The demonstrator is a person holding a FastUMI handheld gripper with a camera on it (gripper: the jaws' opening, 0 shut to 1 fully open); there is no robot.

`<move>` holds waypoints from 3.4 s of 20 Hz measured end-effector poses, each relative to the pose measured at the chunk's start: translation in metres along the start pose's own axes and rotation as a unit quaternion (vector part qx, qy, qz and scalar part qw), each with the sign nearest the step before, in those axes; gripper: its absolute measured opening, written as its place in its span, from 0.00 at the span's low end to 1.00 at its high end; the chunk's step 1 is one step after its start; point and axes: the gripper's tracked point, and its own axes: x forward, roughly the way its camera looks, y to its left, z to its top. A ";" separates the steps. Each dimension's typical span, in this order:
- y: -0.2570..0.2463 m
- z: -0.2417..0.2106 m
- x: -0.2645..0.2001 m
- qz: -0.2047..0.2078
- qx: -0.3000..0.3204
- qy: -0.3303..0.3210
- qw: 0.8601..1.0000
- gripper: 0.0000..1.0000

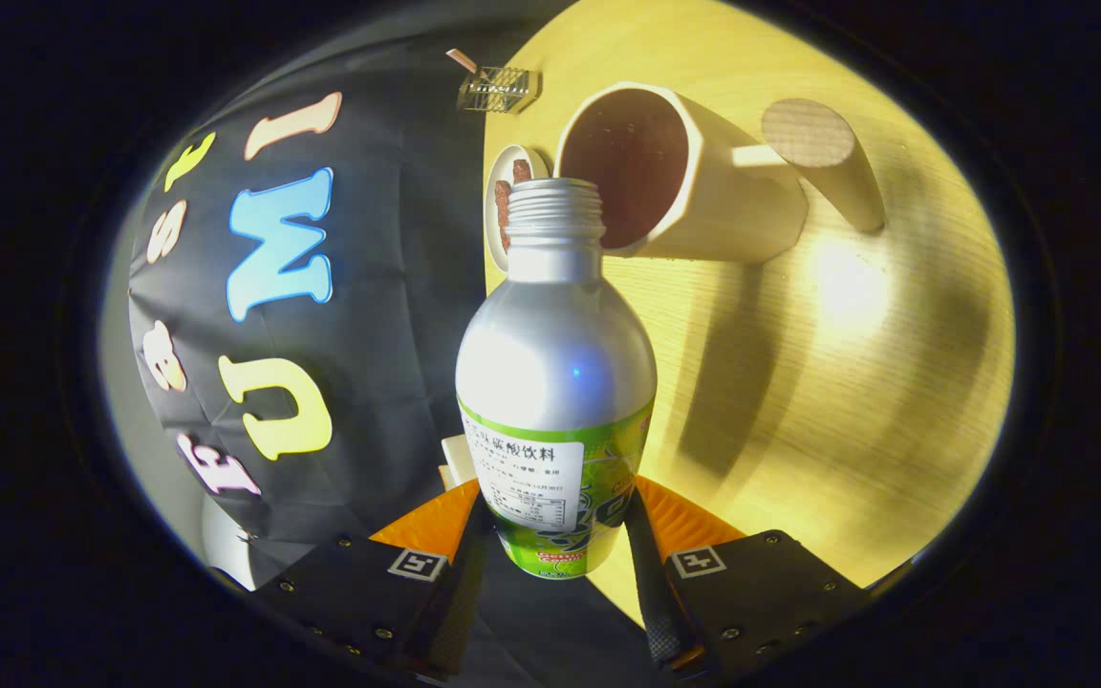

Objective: Take the bottle from table, then pour the juice into the cup, finally place the bottle on the coaster

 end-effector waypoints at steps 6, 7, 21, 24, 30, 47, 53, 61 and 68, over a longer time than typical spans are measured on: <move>-0.022 -0.001 0.007 -0.039 -0.106 -0.021 0.993 0.70; -0.025 -0.004 0.009 -0.043 -0.122 -0.026 0.991 0.70; -0.038 0.006 0.017 -0.092 -0.310 -0.077 0.943 0.71; -0.027 0.011 0.021 -0.089 -0.353 -0.099 0.926 0.71; -0.011 0.026 0.028 -0.099 -0.417 -0.140 0.893 0.71; 0.010 0.046 0.087 -0.158 -0.524 -0.209 0.810 0.71; 0.014 0.059 0.098 -0.172 -0.541 -0.230 0.790 0.71; 0.009 0.064 0.120 -0.184 -0.568 -0.230 0.769 0.73; 0.007 0.065 0.125 -0.190 -0.586 -0.238 0.751 0.76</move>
